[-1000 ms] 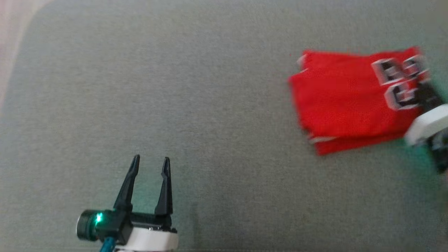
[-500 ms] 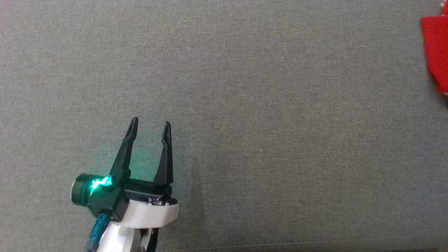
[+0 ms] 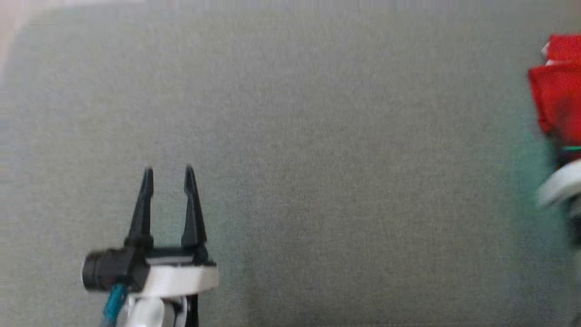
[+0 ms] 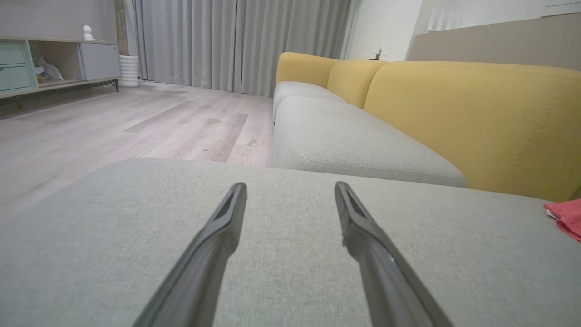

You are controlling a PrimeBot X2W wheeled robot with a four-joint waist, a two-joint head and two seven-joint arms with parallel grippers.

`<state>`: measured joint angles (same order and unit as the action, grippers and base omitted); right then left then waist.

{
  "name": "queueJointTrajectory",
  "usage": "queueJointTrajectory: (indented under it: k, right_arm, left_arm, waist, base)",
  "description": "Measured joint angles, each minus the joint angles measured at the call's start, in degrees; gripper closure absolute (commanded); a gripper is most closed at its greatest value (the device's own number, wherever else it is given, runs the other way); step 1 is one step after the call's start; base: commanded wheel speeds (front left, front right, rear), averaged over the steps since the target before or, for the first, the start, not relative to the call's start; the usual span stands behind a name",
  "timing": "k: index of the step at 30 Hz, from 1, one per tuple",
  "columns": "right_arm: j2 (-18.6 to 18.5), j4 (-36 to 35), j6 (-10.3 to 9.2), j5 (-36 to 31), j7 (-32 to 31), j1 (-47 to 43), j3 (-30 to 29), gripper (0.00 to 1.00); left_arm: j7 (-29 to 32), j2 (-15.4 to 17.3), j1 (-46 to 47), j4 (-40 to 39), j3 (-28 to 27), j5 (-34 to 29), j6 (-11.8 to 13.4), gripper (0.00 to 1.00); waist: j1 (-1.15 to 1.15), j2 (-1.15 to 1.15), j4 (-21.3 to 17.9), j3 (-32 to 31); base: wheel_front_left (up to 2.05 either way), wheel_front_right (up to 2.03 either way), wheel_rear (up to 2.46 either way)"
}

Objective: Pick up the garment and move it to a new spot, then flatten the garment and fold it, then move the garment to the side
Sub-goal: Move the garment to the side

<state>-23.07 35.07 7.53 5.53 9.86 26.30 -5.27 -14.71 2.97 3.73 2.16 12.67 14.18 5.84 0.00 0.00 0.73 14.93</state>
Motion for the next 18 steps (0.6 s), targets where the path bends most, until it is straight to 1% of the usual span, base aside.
queueJointTrajectory:
  k: [2,4,7,9,12,13,16,18]
  right_arm:
    - [5.11,-2.22,0.0,1.07,1.6,-5.72,2.77,0.0]
    - [9.04,-4.12,0.0,1.56,2.98,-11.17,5.41,0.0]
    - [13.81,-5.94,0.0,2.76,4.12,-18.94,9.11,0.0]
    - [16.69,-9.91,0.0,2.96,4.28,-23.82,10.66,0.0]
    - [18.76,-18.17,0.0,0.97,4.35,-28.74,10.96,0.0]
    - [18.76,-18.17,0.0,0.97,4.35,-28.74,10.96,0.0]
    - [19.36,-24.09,0.0,-1.46,4.36,-32.3,9.69,0.0]
    - [19.89,-26.37,0.0,-2.57,4.36,-34.53,8.47,0.0]
  left_arm:
    - [0.0,-0.01,-2.11,1.36,-0.05,0.05,0.29,0.0]
    - [0.0,0.0,-4.8,2.36,-0.15,0.69,0.76,0.0]
    - [0.0,0.02,-8.79,3.71,-0.16,0.36,0.92,0.0]
    - [0.0,0.02,-10.93,4.77,-0.18,-0.14,1.26,0.0]
    - [0.0,0.04,-12.75,5.0,-0.13,-2.47,1.29,0.0]
    - [0.0,0.04,-12.75,5.0,-0.13,-2.47,1.29,0.0]
    - [0.0,0.07,-13.83,5.02,-0.12,-4.86,1.37,0.0]
    - [0.0,0.09,-14.96,5.03,-0.13,-6.12,1.8,0.0]
  waist:
    - [-0.01,0.0,0.2,-2.9]
    - [-0.02,0.0,0.4,-5.94]
    - [-0.02,0.0,0.74,-10.56]
    - [-0.02,0.0,1.01,-13.34]
    - [-0.02,0.0,1.41,-16.75]
    - [-0.02,0.0,1.41,-16.75]
    - [-0.02,0.0,1.83,-19.25]
    - [-0.01,0.0,2.06,-20.33]
  base:
    - [0.0,0.0,0.0]
    - [0.0,0.0,0.0]
    - [0.0,0.0,0.0]
    - [0.0,0.0,0.0]
    - [0.0,0.0,0.0]
    - [0.0,0.0,0.0]
    - [0.0,0.0,0.0]
    - [0.0,0.0,0.0]
